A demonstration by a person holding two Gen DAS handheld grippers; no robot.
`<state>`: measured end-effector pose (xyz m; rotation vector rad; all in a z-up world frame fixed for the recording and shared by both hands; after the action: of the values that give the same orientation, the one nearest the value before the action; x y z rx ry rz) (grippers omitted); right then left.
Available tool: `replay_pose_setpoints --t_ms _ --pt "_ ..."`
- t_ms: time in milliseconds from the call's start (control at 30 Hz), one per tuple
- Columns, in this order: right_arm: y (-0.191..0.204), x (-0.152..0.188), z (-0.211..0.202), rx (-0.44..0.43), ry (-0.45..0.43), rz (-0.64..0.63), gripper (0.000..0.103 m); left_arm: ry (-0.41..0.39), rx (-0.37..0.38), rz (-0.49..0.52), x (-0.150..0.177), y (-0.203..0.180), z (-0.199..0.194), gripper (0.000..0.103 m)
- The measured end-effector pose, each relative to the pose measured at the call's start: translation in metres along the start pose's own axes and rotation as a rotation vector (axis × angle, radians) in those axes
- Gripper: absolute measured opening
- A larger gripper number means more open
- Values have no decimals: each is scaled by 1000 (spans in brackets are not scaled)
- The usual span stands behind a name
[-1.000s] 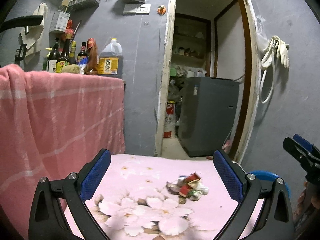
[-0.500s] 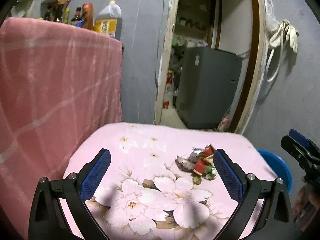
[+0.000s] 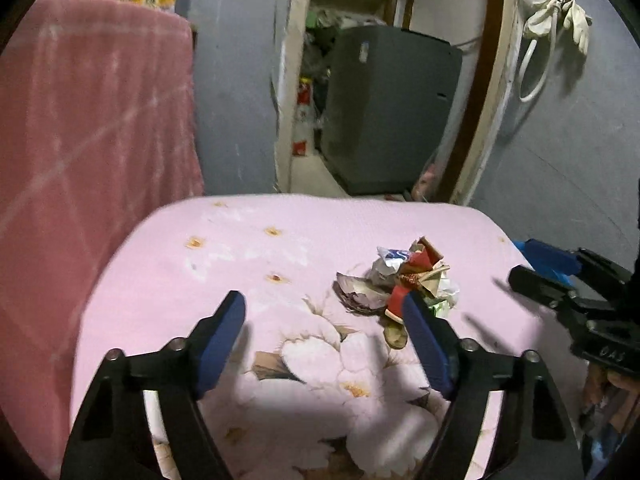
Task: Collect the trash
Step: 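Close the right tool on the white crumpled paper while the left tool approaches the peel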
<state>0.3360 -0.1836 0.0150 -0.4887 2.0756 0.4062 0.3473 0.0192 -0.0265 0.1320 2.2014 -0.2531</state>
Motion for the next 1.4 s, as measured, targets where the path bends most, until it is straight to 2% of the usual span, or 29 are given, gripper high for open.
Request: replay_pose_setpoints --t_ms 133,267,367,467,533,667,767,1033,1400 --pt "-5 6 16 -61 66 22 45 57 49 -50 1 2 15 57" --pt "0 6 29 -116 129 18 42 94 95 -116 -2 7 26 50" --pt "7 4 38 -132 162 -10 38 113 120 -156 -6 9 31 49" --pt "13 2 49 -128 193 -41 37 135 143 -205 -9 11 36 42" --pt "14 0 54 -134 204 -40 36 153 155 -226 -10 12 40 37" --pt "11 0 60 -156 226 -18 33 169 178 -259 -11 16 42 32" --pt "6 0 61 -181 233 12 26 184 192 -271 -12 16 45 19" --pt "7 2 61 -199 234 23 12 168 205 -289 -13 16 44 11" --pt "14 13 46 -182 239 -5 8 129 180 -297 -1 23 17 7"
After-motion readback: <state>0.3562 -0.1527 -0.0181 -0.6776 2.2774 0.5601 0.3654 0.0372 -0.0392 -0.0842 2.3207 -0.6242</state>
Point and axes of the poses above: each gripper's, at about its wrist camera, not at the fingertips, and z roughly the way its jaws point, y to its left, x to its underside, the point moved 3 cm from there along z, roughly the way its jaws point, and after that the axes turned 5 degrees about -y, right-handed, at the moved point
